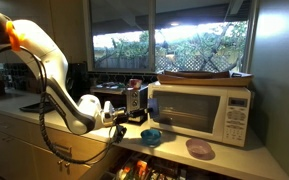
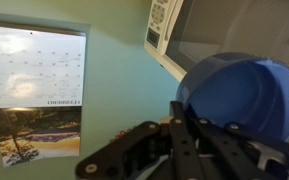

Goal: Pour the water out of the blue cup and into the blue bowl

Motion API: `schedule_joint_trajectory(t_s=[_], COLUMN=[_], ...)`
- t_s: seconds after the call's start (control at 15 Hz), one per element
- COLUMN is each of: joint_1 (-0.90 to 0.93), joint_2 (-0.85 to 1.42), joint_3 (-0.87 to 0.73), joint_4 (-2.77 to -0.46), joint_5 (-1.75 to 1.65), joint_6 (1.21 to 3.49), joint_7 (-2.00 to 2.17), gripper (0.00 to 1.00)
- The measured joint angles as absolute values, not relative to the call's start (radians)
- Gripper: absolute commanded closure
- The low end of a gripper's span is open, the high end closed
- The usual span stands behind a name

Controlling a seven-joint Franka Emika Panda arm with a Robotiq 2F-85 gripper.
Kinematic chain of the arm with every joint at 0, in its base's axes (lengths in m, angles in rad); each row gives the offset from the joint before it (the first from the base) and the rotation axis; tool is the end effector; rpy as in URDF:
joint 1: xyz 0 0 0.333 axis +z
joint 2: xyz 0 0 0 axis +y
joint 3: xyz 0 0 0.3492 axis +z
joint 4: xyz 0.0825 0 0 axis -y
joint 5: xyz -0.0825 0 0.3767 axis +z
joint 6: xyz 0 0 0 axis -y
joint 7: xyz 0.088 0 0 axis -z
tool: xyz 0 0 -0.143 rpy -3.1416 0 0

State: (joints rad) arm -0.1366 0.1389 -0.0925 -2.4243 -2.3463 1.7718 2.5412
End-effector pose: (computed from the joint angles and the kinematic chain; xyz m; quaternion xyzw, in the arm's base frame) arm 0.5059 -0.2071 0.3493 0.5732 -0.2508 0.6390 0.4476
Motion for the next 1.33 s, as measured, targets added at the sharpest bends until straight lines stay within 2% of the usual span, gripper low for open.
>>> schedule_joint_trajectory(t_s=[1.33], joint_1=[-0.141], joint_2=[0.156], joint_3=[-0.094], joint_4=[-2.494], joint_5=[-2.499], joint_6=[1.642], joint_7=[2.541], gripper=[0.99])
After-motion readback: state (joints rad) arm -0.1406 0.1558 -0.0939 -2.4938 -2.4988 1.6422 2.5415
